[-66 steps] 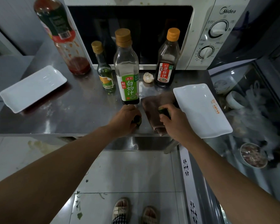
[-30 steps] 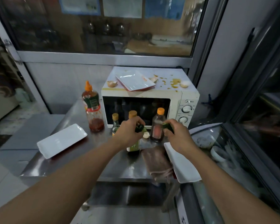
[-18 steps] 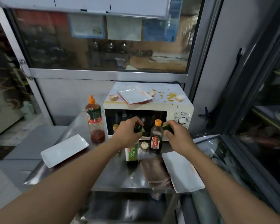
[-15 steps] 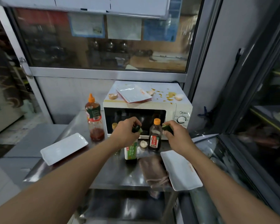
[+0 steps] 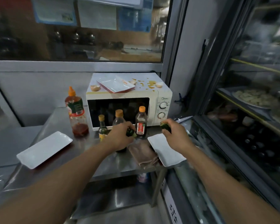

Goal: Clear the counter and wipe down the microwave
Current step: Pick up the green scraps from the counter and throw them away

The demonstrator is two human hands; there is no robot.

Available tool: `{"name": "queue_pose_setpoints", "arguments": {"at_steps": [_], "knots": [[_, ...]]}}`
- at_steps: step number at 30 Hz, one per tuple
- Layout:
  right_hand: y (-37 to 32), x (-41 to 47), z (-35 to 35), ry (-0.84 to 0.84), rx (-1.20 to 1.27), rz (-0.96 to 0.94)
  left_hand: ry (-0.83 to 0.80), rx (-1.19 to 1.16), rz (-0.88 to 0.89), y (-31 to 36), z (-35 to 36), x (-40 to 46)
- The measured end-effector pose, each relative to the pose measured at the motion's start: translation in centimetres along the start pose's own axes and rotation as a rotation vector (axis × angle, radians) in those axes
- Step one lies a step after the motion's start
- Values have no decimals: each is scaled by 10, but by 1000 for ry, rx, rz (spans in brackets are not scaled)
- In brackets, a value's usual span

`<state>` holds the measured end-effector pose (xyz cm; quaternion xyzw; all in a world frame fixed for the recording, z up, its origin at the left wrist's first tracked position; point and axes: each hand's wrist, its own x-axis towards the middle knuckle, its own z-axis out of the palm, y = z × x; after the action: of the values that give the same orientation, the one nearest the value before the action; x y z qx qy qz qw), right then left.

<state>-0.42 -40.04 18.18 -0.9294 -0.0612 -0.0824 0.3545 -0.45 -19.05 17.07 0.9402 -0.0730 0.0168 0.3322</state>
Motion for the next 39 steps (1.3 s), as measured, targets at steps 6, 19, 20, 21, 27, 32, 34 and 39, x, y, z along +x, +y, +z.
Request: {"name": "queue_pose_setpoints", "arguments": {"at_steps": [6,19,20,21,27,32,34,39], "knots": [[-19,-60,11,122,-59,144,-127,-4,195,-6,-4,-16],[-50,-231,4,360,-72,469,-451,-99,485,28,27,-104],[-51,-245,1,375,-78,506,-482,-101,508,35,32,-113],[-52,-260,-3,391,-83,539,-513,-102,531,43,36,-122],[-60,-358,-32,541,-85,668,-684,-159,684,98,65,-190],[-66,-455,-51,632,-93,782,-797,-171,792,144,88,-270],[-73,-497,-56,673,-100,826,-834,-173,830,160,96,-308],[-90,-605,-64,751,-156,920,-919,-177,889,189,110,-409]]}}
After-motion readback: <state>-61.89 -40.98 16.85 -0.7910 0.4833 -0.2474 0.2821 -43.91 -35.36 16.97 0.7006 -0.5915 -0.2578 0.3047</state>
